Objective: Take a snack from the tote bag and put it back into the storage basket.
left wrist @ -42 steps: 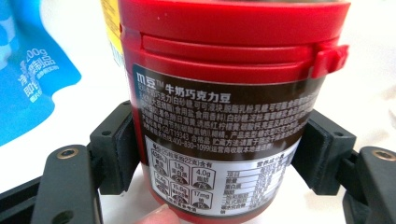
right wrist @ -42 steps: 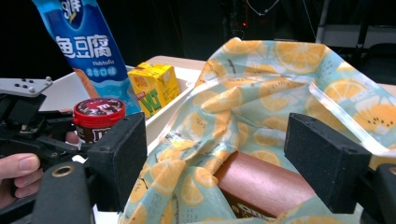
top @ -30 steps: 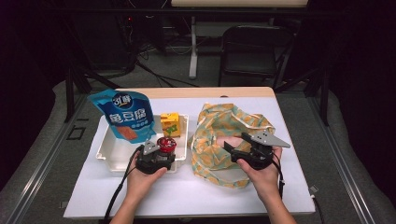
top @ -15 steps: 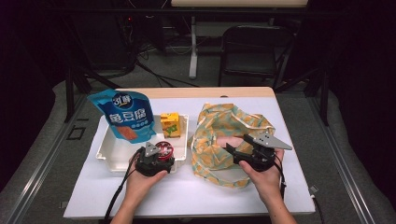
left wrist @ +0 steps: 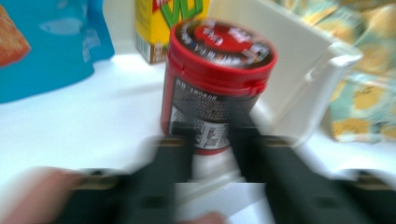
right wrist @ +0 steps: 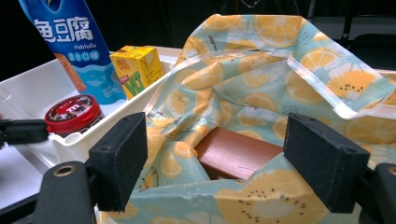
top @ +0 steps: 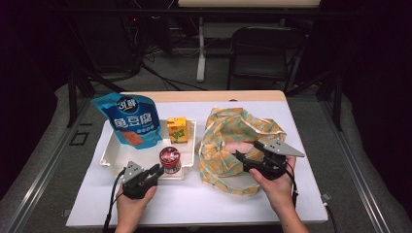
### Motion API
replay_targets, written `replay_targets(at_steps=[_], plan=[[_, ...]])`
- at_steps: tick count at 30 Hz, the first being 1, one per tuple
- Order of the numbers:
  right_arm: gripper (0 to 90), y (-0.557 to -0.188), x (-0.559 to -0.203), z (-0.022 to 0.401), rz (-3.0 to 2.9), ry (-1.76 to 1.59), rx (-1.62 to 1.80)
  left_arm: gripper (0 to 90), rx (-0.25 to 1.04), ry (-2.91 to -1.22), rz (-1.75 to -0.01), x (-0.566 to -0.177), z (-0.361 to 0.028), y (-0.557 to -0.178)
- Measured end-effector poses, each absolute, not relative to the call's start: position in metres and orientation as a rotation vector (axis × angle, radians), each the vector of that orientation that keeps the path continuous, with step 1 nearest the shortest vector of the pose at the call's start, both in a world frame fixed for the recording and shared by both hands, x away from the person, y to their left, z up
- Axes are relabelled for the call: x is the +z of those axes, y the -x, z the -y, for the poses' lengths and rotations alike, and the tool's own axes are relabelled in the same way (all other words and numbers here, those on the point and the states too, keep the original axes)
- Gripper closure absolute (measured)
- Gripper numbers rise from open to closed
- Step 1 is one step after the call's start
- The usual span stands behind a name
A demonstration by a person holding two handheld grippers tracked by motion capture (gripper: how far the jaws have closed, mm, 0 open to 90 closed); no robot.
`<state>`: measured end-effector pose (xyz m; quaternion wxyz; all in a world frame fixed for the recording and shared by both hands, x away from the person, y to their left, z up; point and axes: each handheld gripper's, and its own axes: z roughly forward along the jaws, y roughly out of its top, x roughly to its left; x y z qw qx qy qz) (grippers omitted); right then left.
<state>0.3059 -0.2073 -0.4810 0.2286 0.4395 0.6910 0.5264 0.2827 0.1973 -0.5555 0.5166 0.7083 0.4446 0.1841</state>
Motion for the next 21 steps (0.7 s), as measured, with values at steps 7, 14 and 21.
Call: replay_targets(at_steps=[7, 14, 21], plan=[[21.8, -0.306, -0.482, 0.206, -1.901, -1.216, 1.448, 90.0, 0.455, -1.752, -1.025, -0.557, -0.174, -0.278], [21.9, -0.307, -0.484, 0.204, -1.913, -1.216, 1.438, 90.0, 0.448, -1.747, -1.053, -0.553, -0.167, -0.287], [22.1, -0.307, -0.485, 0.206, -1.911, -1.222, 1.431, 90.0, 0.457, -1.704, -1.114, -0.553, -0.179, -0.289]])
